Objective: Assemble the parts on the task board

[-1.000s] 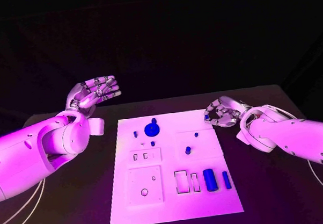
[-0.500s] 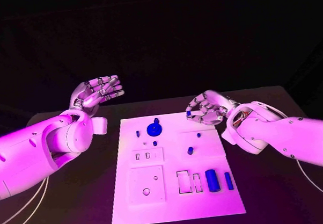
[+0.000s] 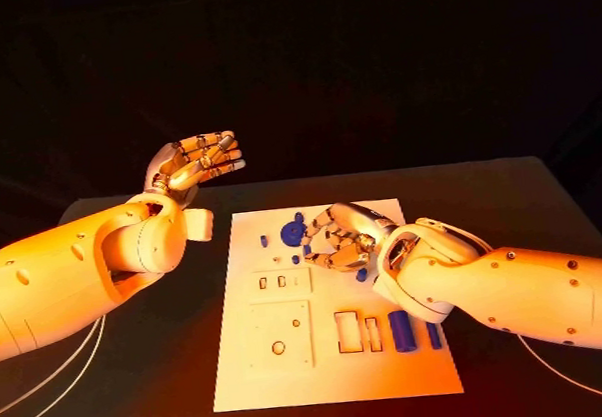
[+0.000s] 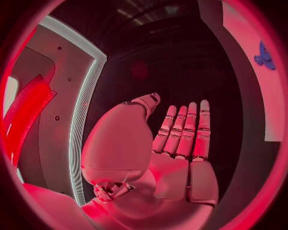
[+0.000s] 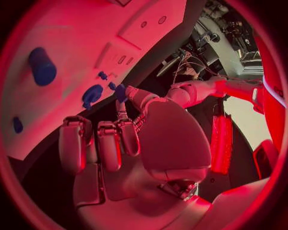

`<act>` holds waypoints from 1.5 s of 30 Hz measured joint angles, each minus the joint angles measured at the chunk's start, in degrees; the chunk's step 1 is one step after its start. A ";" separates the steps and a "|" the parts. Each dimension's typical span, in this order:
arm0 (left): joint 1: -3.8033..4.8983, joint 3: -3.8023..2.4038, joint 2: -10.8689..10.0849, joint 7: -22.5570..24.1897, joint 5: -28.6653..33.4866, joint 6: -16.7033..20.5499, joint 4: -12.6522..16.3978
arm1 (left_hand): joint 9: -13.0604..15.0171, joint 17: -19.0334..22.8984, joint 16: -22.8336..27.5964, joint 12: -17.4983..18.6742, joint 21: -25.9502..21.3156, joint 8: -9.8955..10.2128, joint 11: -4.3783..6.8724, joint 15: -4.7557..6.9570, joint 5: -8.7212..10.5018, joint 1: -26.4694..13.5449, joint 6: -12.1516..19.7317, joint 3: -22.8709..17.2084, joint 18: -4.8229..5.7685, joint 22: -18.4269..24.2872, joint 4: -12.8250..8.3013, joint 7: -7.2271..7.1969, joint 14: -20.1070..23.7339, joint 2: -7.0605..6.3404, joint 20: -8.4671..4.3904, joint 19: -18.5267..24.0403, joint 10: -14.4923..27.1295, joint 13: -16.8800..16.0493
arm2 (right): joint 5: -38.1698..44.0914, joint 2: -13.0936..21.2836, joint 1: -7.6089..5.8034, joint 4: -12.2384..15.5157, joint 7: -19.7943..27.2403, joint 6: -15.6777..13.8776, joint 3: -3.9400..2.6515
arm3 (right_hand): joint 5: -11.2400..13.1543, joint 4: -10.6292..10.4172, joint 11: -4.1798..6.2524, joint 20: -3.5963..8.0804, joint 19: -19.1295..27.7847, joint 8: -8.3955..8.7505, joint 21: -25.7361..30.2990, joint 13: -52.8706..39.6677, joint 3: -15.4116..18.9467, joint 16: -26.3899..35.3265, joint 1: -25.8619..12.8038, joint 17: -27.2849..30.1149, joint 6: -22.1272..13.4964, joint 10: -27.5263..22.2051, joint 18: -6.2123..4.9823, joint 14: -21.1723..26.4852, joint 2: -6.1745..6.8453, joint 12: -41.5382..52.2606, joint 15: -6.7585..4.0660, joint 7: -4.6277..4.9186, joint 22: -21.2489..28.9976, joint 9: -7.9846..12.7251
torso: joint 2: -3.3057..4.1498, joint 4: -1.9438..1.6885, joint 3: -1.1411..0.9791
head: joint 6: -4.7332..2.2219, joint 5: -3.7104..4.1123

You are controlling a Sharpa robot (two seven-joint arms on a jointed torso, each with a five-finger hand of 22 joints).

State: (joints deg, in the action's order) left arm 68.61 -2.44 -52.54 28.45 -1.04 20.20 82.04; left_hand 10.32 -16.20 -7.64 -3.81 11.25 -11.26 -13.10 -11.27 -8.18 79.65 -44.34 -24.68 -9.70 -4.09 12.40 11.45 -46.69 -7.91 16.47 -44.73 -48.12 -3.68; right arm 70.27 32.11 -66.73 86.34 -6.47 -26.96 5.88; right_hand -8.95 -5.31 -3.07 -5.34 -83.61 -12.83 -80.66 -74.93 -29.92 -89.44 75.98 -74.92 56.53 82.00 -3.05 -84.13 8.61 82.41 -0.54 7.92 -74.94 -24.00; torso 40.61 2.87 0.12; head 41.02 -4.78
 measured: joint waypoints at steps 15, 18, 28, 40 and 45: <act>-0.01 0.04 0.31 0.00 0.01 0.00 0.49 | -0.01 0.01 0.00 0.00 -0.22 0.00 0.00 0.00 0.00 0.00 0.00 0.00 0.00 0.00 0.00 0.00 0.00 0.00 0.00 0.00 0.00 0.00 | 4.91 -4.27 2.55 -2.35 -5.86 1.04 0.20 | 0.01 -0.16 0.11 0.20 -0.20 -0.52 0.00 0.01 0.18 0.00 -0.67 0.01 0.02 0.12 0.00 0.12 0.67 0.00 -0.12 -0.21 0.01 -0.45 | 0.02 0.26 -0.18 | 0.71 -0.64; -0.01 0.04 0.36 0.00 0.01 0.00 0.45 | -0.01 0.01 0.00 0.00 -0.21 0.00 0.00 0.00 0.00 0.00 0.00 0.00 0.00 0.00 0.00 0.00 0.00 0.00 0.00 0.00 0.00 0.00 | 5.78 -4.80 2.70 -2.84 -6.70 1.07 0.24 | 0.01 -0.16 0.21 0.20 -0.20 -0.52 0.00 0.01 0.18 0.00 -0.67 0.01 0.04 0.21 0.00 0.21 0.67 0.00 -0.20 -0.22 0.01 -0.45 | -0.01 0.29 -0.21 | 0.73 -0.52; -0.01 0.04 0.47 -0.01 0.01 0.00 0.13 | -0.01 0.02 0.00 0.00 -0.21 0.00 0.00 0.00 0.00 0.00 0.00 0.00 0.00 0.00 0.00 0.00 0.00 0.00 0.00 0.00 0.00 0.00 | 7.91 -5.74 2.90 -3.27 -8.18 1.02 0.30 | 0.01 -0.15 0.20 0.20 -0.20 -0.56 -0.22 0.02 0.18 0.00 -0.90 0.01 0.04 0.21 0.00 0.21 0.91 0.00 -0.20 -0.24 0.02 -0.33 | -0.02 0.20 -0.22 | 0.88 -0.39; 0.00 0.04 0.54 -0.03 0.01 0.00 -0.01 | 0.04 -0.03 -0.01 0.00 -0.21 0.00 0.00 0.00 0.00 0.00 0.00 0.00 0.00 0.00 0.00 0.00 0.00 0.00 0.00 0.00 0.00 0.00 | 9.21 -6.66 3.44 -3.27 -8.37 0.80 0.41 | 0.01 0.01 0.20 0.20 -0.20 -0.55 -0.22 0.02 0.35 0.00 -0.89 0.01 0.03 0.21 0.00 0.21 0.91 0.00 -0.20 -0.23 0.02 -0.29 | -0.07 0.17 -0.14 | 0.97 -0.50; 0.00 0.04 0.54 -0.03 0.01 0.00 -0.01 | 0.03 -0.02 -0.01 0.00 -0.21 0.00 0.00 0.00 0.00 0.00 0.00 0.00 0.00 0.00 0.00 0.00 0.00 0.00 0.00 0.00 0.00 0.00 | 9.54 -7.11 3.57 -3.34 -8.36 0.74 0.42 | 0.01 0.01 0.20 0.20 -0.20 -0.55 -0.22 0.02 0.35 -0.13 -0.89 0.02 0.01 0.21 0.00 0.21 0.91 0.00 -0.20 -0.22 0.03 -0.29 | -0.07 0.14 -0.11 | 0.97 -0.66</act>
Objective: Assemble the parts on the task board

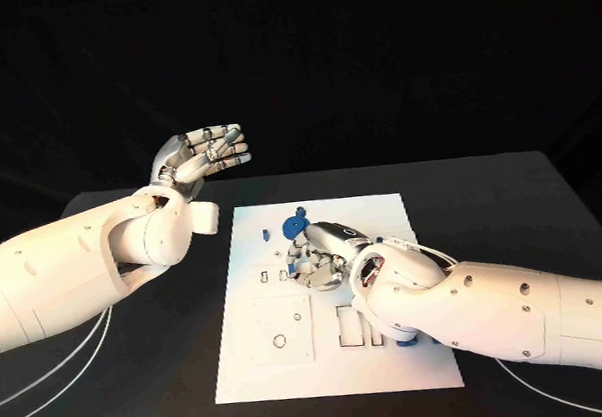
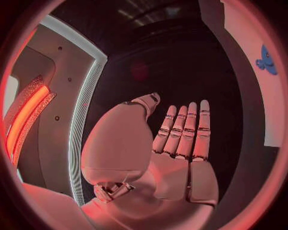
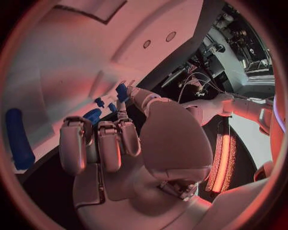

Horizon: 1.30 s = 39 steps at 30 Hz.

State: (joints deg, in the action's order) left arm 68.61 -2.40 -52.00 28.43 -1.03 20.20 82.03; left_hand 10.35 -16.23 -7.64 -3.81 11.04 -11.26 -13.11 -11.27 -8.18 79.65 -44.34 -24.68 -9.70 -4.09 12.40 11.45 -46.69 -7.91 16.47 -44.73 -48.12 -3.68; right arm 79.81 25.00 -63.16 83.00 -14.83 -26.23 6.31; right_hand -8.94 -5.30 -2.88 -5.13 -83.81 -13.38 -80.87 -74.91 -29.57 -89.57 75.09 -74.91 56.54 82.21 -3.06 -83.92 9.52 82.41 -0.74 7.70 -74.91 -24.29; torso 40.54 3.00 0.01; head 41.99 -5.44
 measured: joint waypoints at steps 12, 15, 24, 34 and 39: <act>-0.01 0.00 -0.02 -0.01 0.01 0.00 0.03 | -0.01 0.01 0.00 0.00 0.00 0.00 0.00 0.00 0.00 0.00 0.00 0.00 0.00 0.00 0.00 0.00 0.00 0.00 0.00 0.00 0.00 0.00 | 0.38 -0.59 0.38 -1.15 0.02 0.05 0.14 | 0.00 0.00 0.00 0.00 0.00 -0.15 0.00 0.00 0.00 -0.10 0.00 0.00 -0.03 0.00 0.00 0.00 0.00 0.00 0.00 0.02 0.01 -0.06 | 0.03 -0.04 0.02 | 0.07 -0.36; -0.01 0.00 -0.04 -0.01 0.01 0.00 0.03 | -0.01 0.01 0.00 0.00 0.00 0.00 0.00 0.00 0.00 0.00 0.00 0.00 0.00 0.00 0.00 0.00 0.00 0.00 0.00 0.00 0.00 0.00 | 0.43 -0.60 0.41 -1.37 0.01 0.07 0.15 | 0.00 -0.16 0.00 0.00 0.00 -0.16 0.00 0.00 0.16 -0.09 -0.29 0.00 -0.03 0.00 0.00 0.00 0.30 0.00 0.00 0.03 0.01 -0.07 | 0.03 -0.02 0.01 | 0.08 -0.37; -0.01 0.00 -0.05 -0.04 0.01 0.00 0.05 | -0.02 0.02 0.35 0.00 0.00 0.00 0.00 0.00 0.00 0.00 0.00 0.00 0.00 0.00 0.00 0.00 0.00 0.00 0.00 0.00 0.00 0.00 | 0.46 -0.58 0.41 -1.54 0.02 0.09 0.11 | -0.01 -0.16 -0.03 0.00 0.00 -0.12 0.33 0.01 0.16 -0.09 -0.76 -0.04 -1.25 -0.02 0.00 0.00 0.77 -0.28 0.00 0.26 0.01 0.00 | 0.04 0.13 -0.04 | 0.16 -0.31; -0.01 0.00 0.00 -0.08 0.01 -0.01 -0.05 | -0.02 0.02 0.35 0.00 0.00 0.00 0.00 0.00 0.00 0.00 0.00 0.00 0.00 0.00 0.00 0.00 0.00 0.00 0.00 0.00 0.00 0.00 | 0.46 -0.55 0.48 -1.46 0.05 0.20 0.15 | -0.02 -0.31 -0.42 0.00 0.01 0.32 0.33 0.01 0.64 -0.09 -1.27 -0.04 -1.92 -0.42 0.00 0.00 1.27 -0.28 0.00 0.51 -0.04 0.27 | 0.04 0.05 -0.07 | 0.18 -0.21; -0.01 0.00 0.00 -0.11 0.01 -0.01 -0.08 | -0.02 0.02 0.35 0.00 0.00 0.00 0.00 0.00 0.00 0.00 0.00 0.00 0.00 0.00 0.00 0.00 0.00 0.00 0.00 0.00 0.00 0.00 | 0.46 -0.54 0.51 -1.50 0.05 0.22 0.15 | -0.02 -0.55 -0.42 0.00 0.01 0.53 0.55 0.01 0.87 -0.09 -1.78 -0.03 -2.19 -0.42 0.00 0.00 1.78 -0.48 0.00 0.78 -0.03 0.33 | 0.03 0.05 -0.03 | 0.24 -0.21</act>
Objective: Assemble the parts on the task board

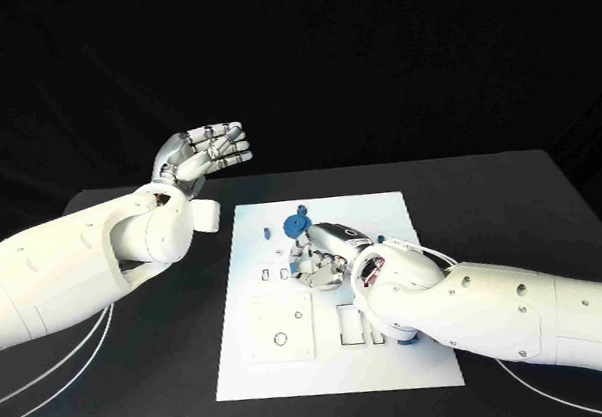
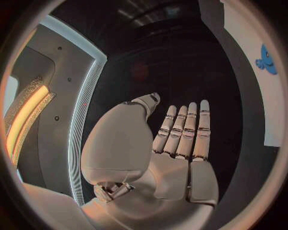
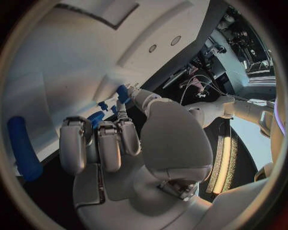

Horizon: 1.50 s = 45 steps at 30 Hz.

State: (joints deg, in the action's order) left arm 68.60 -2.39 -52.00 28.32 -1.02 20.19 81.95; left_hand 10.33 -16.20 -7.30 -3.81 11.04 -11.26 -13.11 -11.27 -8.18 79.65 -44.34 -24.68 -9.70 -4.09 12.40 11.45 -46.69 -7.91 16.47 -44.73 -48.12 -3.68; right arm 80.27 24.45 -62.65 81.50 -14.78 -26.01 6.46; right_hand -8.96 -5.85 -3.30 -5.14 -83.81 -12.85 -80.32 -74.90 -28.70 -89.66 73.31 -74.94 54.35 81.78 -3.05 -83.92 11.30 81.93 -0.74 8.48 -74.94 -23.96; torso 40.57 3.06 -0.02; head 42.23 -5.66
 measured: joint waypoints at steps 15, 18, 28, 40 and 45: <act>-0.03 0.00 0.07 -0.04 0.00 -0.01 -0.22 | -0.01 0.01 0.00 0.00 0.00 0.00 0.00 0.00 0.00 0.00 0.00 0.00 0.00 0.00 0.00 0.00 0.00 0.00 0.00 0.00 0.00 0.00 | -0.06 -0.02 0.09 0.04 0.04 -0.01 0.01 | 0.00 -1.12 -0.40 -0.21 -0.21 0.22 0.22 -0.05 1.44 0.00 -1.06 0.01 -0.89 -0.40 0.00 -0.21 0.99 -0.21 0.21 0.40 0.01 0.33 | 0.01 -0.02 0.03 | 0.03 0.04; -0.04 0.00 0.08 -0.04 0.00 -0.01 -0.22 | -0.01 0.01 0.00 0.00 0.00 0.00 0.00 0.00 0.00 0.00 0.00 0.00 0.00 0.00 0.00 0.00 0.00 0.00 0.00 0.00 0.00 0.00 | -0.11 -0.05 0.11 0.05 0.08 -0.02 0.01 | 0.00 -1.83 -0.51 -0.21 -0.21 0.45 0.22 -0.05 2.16 0.00 -1.79 0.01 -1.15 -0.51 0.00 -0.19 0.85 -0.23 0.24 0.32 0.01 0.39 | 0.01 0.00 0.04 | 0.04 0.02; -0.06 0.01 0.10 -0.06 0.00 -0.04 -0.31 | -0.01 0.01 0.00 0.00 0.00 0.00 0.00 0.00 0.00 0.00 0.00 0.00 0.00 0.00 0.00 0.00 0.00 0.00 0.00 0.00 0.00 0.00 | -0.13 -0.04 0.27 0.25 0.08 -0.77 0.02 | 0.00 -3.07 -0.97 -0.63 -0.20 0.78 0.99 -0.04 3.40 0.00 -2.18 0.02 -2.17 -0.98 0.00 0.00 1.25 -1.09 0.42 0.50 0.02 0.70 | -0.01 0.03 -0.01 | -0.05 0.09; -0.17 0.05 -0.15 -1.13 -1.22 -0.12 -0.28 | 0.98 -5.76 -9.60 -6.63 5.86 -2.06 3.37 4.11 0.00 -1.24 -1.98 -1.15 0.00 -2.76 -0.14 0.22 -11.11 -0.63 -2.63 -8.51 -10.24 -2.18 | -2.34 2.62 0.31 2.55 5.32 -6.33 -0.24 | -0.49 -10.92 -1.94 -1.65 0.01 2.27 2.16 -0.03 24.35 0.01 2.51 0.02 -7.27 -3.40 0.00 0.07 -2.48 -2.78 1.60 1.95 0.03 3.27 | -0.26 0.28 -0.04 | -0.26 -0.11; -0.19 0.06 -0.48 -4.38 -5.00 -1.36 0.09 | 4.09 -21.04 -33.44 -18.33 18.11 -6.02 6.29 7.65 0.00 -2.98 -4.15 -2.22 0.01 -10.01 -0.31 -0.64 -15.12 -1.75 -6.89 -15.10 -14.56 -9.71 | -5.13 6.09 -0.48 5.28 10.36 -9.30 -1.03 | -0.49 -10.92 -1.94 -1.65 0.01 2.46 2.16 -0.03 24.66 0.01 3.20 0.03 -7.27 -3.40 0.00 -0.10 -3.17 -2.78 1.76 1.95 0.03 3.42 | -0.55 0.44 -0.15 | -0.26 -0.43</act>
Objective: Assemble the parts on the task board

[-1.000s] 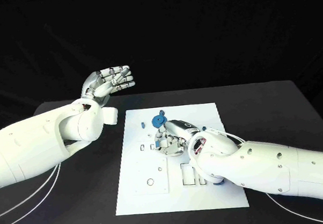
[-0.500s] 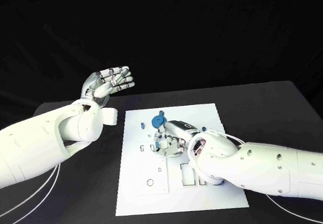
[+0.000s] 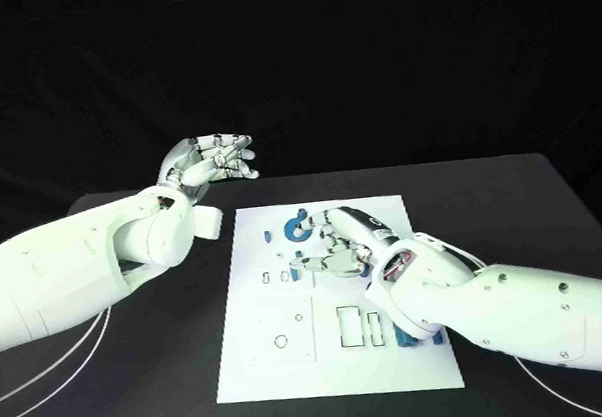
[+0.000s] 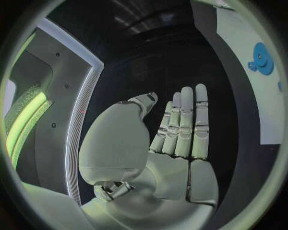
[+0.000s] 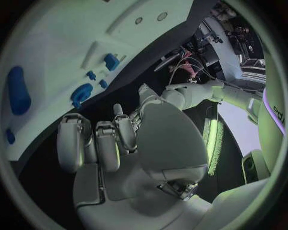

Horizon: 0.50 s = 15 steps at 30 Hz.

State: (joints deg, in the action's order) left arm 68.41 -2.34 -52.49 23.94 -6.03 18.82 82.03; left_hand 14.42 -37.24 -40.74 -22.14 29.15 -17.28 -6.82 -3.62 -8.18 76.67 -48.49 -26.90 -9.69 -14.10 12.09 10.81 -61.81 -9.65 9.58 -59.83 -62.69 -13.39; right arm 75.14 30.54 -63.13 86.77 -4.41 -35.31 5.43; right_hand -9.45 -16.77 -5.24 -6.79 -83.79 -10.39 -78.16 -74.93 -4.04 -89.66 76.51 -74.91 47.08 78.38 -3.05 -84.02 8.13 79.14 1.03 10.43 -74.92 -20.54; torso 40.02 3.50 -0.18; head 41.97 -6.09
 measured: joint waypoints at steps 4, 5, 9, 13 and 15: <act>0.00 0.00 -0.40 -4.18 -4.55 -1.72 0.37 | 4.46 -14.11 -20.79 -15.19 14.57 -4.56 1.60 1.95 0.00 -1.50 0.14 -0.05 0.01 -9.81 0.63 -0.89 -4.78 -0.44 -1.75 0.99 3.90 -11.56 | -3.40 3.55 -1.13 2.17 3.74 -1.02 -0.53 | 0.00 0.00 -0.21 -0.20 0.20 0.00 0.73 0.00 0.00 0.00 0.96 0.00 0.00 -0.21 0.00 0.00 -0.96 0.00 0.00 0.00 0.00 0.10 | -0.41 0.10 -0.10 | 0.10 -0.20; 0.01 0.00 -0.50 -5.35 -5.81 -2.23 0.48 | 5.75 -20.04 -26.63 -18.39 18.56 -5.91 1.70 2.15 0.00 -2.21 0.29 -0.07 -0.01 -12.85 1.40 -1.04 -8.86 -0.30 -2.08 1.02 5.10 -13.98 | -4.48 4.42 -1.41 2.61 4.58 -1.11 -0.65 | 0.00 0.00 -0.20 -0.20 0.20 0.00 1.01 0.00 0.00 0.00 0.95 0.00 0.00 -0.20 0.00 0.00 -0.95 0.00 0.00 0.00 0.00 0.11 | -0.51 0.14 -0.12 | 0.14 -0.25; 0.05 0.00 -0.90 -10.58 -11.98 -4.78 1.15 | 10.34 -36.49 -40.49 -26.14 38.67 -10.67 2.53 3.30 0.00 -2.92 0.08 -0.87 2.23 -36.79 2.95 -2.27 -20.68 -0.08 -3.35 -8.75 5.16 -19.01 | -10.57 8.11 -2.72 4.21 7.78 -1.01 -0.92 | 0.00 0.00 -0.25 -0.39 1.27 -0.28 2.89 0.00 0.00 0.52 1.54 0.00 0.03 -0.77 -0.01 0.00 -1.54 -0.55 0.00 -0.02 0.00 0.17 | -0.94 0.28 -0.29 | 0.35 -0.58; 0.16 -0.01 -1.37 -16.30 -19.67 -8.77 2.27 | 13.54 -37.71 -42.79 -29.81 43.68 -13.30 3.06 3.71 0.00 -6.41 -0.07 -0.37 2.23 -43.13 4.38 -2.75 -22.04 0.44 -3.75 -10.31 4.63 -21.54 | -18.00 11.63 -4.07 4.85 10.31 -0.49 -1.17 | 0.00 0.00 -0.27 -0.30 2.40 -0.49 5.18 0.30 0.00 1.22 1.73 0.00 0.20 -1.93 0.00 0.00 -1.74 -1.52 0.00 -0.20 0.01 0.32 | -1.39 0.44 -0.44 | 0.52 -0.80; 0.26 -0.02 -1.57 -19.38 -24.43 -11.49 2.95 | 14.43 -37.72 -42.83 -30.65 44.29 -13.97 3.18 3.71 0.00 -6.82 0.01 -0.38 2.23 -43.81 4.36 -3.08 -22.04 0.47 -3.75 -10.31 4.52 -22.12 | -21.47 13.06 -4.43 4.85 11.41 -0.29 -1.19 | 0.00 0.03 -0.30 -0.30 3.41 -0.49 6.90 1.93 0.02 1.88 1.86 0.00 0.20 -3.61 -0.93 0.00 -1.86 -2.98 0.00 -0.20 0.01 0.50 | -1.63 0.55 -0.51 | 0.54 -0.91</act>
State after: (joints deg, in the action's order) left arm 68.67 -2.36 -54.06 4.56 -30.46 7.33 84.98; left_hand 28.85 -74.95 -83.57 -52.79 73.44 -31.25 -3.64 0.10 -8.18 69.85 -48.47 -27.28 -7.46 -57.90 16.45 7.73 -83.85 -9.19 5.83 -70.14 -58.17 -35.52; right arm 53.67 43.60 -67.56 91.62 7.00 -35.60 4.24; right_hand -9.45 -16.74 -5.53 -7.09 -80.38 -10.88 -71.26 -72.99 -4.02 -87.77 78.36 -74.91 47.28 74.77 -3.98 -84.02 6.27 76.16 1.03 10.23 -74.91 -20.04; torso 38.40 4.05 -0.68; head 42.51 -7.00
